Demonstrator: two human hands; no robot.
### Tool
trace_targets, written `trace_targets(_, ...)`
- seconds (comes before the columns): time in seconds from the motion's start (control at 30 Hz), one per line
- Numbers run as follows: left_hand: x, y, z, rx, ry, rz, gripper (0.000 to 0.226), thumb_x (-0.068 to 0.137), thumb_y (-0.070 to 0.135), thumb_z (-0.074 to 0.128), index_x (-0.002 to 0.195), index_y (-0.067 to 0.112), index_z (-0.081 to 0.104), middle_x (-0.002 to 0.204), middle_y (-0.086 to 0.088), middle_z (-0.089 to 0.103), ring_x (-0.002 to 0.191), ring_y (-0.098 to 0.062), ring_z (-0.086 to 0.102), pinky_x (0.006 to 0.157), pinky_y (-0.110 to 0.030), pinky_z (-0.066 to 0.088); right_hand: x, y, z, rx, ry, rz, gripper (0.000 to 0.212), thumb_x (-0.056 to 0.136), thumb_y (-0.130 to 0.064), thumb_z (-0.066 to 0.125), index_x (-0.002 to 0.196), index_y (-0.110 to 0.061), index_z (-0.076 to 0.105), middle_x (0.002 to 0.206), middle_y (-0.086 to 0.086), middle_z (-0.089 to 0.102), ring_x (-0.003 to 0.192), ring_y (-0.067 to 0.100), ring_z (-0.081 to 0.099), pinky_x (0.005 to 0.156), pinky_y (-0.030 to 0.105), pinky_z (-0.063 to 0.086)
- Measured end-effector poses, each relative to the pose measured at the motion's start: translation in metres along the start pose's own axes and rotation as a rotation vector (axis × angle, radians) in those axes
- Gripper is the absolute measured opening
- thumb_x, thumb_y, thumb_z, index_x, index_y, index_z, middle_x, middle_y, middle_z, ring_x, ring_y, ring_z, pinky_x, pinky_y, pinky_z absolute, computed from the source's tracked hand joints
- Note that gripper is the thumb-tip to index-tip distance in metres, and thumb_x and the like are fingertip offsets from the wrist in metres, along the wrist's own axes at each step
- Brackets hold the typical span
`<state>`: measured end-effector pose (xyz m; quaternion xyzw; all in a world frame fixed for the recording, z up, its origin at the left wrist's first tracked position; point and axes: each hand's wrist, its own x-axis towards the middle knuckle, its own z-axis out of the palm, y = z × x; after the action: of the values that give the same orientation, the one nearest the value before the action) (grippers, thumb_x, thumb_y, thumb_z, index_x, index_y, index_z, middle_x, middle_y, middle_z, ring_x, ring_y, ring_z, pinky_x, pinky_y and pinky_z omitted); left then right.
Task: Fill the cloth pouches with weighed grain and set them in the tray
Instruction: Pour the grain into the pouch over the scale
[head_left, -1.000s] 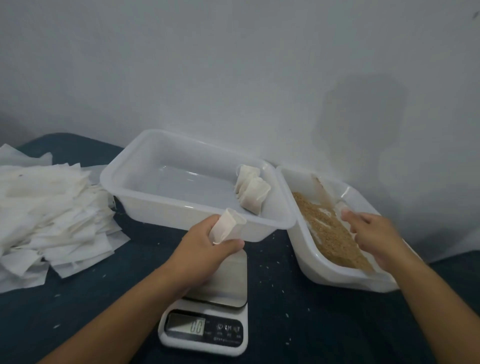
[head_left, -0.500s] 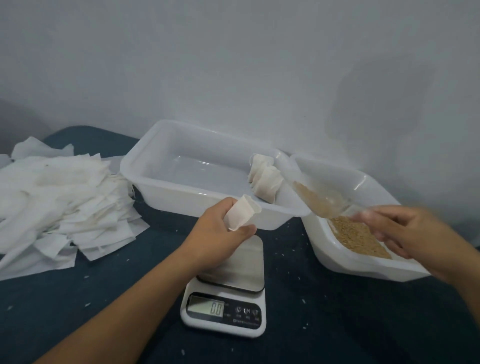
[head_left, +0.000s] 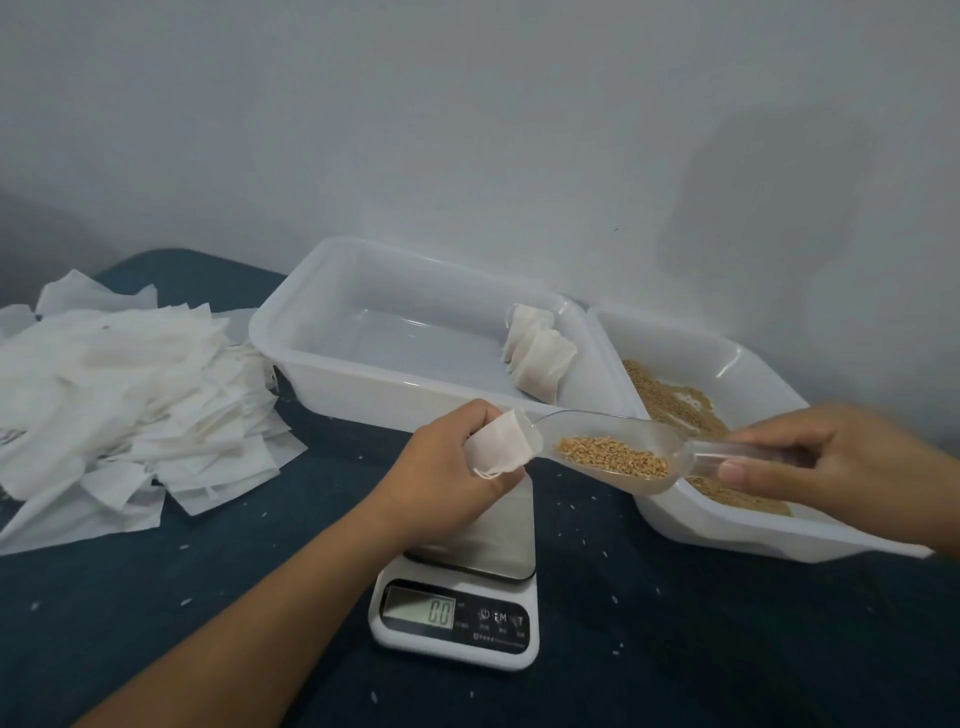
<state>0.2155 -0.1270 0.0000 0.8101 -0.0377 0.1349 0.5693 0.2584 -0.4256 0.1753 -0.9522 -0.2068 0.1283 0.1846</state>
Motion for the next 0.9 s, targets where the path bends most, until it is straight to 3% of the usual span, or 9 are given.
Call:
trace_targets(0.07, -0.001, 0.0, 0.001, 0.011, -0.011, 0.007, 0.028, 0.085, 0.035, 0.081, 0.095, 0.042, 0.056, 0.099, 0.034, 0.06, 0.092, 0.01, 0.058, 0.065, -0.006, 0.045, 0.001, -0.002, -0.001, -0.048, -0.019, -0.021, 0.066, 0.054, -0.103, 0.056, 0.099, -0.059, 0.075, 0.091, 0.001, 0.077, 0.085, 0.023, 0.071, 0.081, 0.048, 0.059)
trace_targets(0.17, -0.002, 0.001, 0.003, 0.034, -0.021, 0.015, 0.026, 0.085, 0.038, 0.082, 0.095, 0.041, 0.057, 0.099, 0.03, 0.062, 0.092, 0.007, 0.06, 0.065, -0.008, 0.046, 0.002, -0.007, -0.004, -0.098, -0.042, -0.036, 0.071, 0.056, -0.102, 0.057, 0.1, -0.051, 0.078, 0.089, 0.002, 0.076, 0.083, 0.024, 0.071, 0.079, 0.045, 0.059)
trace_targets(0.3, -0.003, 0.002, 0.004, 0.021, -0.027, 0.027, 0.024, 0.085, 0.036, 0.082, 0.095, 0.037, 0.06, 0.097, 0.025, 0.065, 0.089, 0.001, 0.062, 0.066, -0.011, 0.047, 0.005, -0.018, -0.007, -0.138, -0.021, -0.055, 0.058, 0.058, -0.099, 0.056, 0.098, -0.061, 0.074, 0.082, -0.012, 0.076, 0.073, 0.007, 0.069, 0.065, 0.018, 0.054)
trace_targets(0.43, -0.003, 0.002, 0.005, 0.035, -0.043, 0.007, 0.025, 0.084, 0.034, 0.083, 0.094, 0.037, 0.06, 0.095, 0.021, 0.066, 0.088, -0.001, 0.062, 0.067, -0.013, 0.045, 0.008, -0.028, -0.009, -0.159, -0.008, -0.085, 0.047, 0.058, -0.093, 0.059, 0.095, -0.067, 0.072, 0.082, -0.017, 0.076, 0.073, 0.004, 0.069, 0.066, 0.021, 0.054)
trace_targets(0.57, -0.003, 0.002, 0.005, 0.03, -0.051, -0.002, 0.026, 0.084, 0.034, 0.083, 0.096, 0.038, 0.06, 0.095, 0.02, 0.066, 0.088, -0.003, 0.063, 0.068, -0.014, 0.046, 0.009, -0.033, -0.011, -0.17, -0.012, -0.124, 0.031, 0.069, -0.078, 0.069, 0.096, -0.063, 0.074, 0.085, -0.017, 0.077, 0.078, 0.005, 0.071, 0.079, 0.037, 0.06)
trace_targets(0.8, -0.003, 0.003, 0.005, 0.026, -0.058, -0.004, 0.026, 0.084, 0.032, 0.083, 0.094, 0.038, 0.06, 0.094, 0.019, 0.067, 0.087, -0.002, 0.063, 0.067, -0.012, 0.045, 0.01, -0.035, -0.013, -0.195, -0.016, -0.148, 0.028, 0.069, -0.072, 0.071, 0.095, -0.066, 0.073, 0.086, -0.021, 0.077, 0.079, 0.001, 0.071, 0.075, 0.029, 0.058)
trace_targets(0.9, -0.003, 0.003, 0.005, 0.02, -0.058, 0.001, 0.026, 0.085, 0.032, 0.083, 0.094, 0.039, 0.06, 0.094, 0.019, 0.067, 0.087, -0.002, 0.063, 0.066, -0.011, 0.045, 0.01, -0.034, -0.015, -0.202, -0.008, -0.16, 0.028, 0.069, -0.072, 0.072, 0.096, -0.068, 0.072, 0.085, -0.022, 0.076, 0.077, -0.001, 0.07, 0.066, 0.018, 0.054)
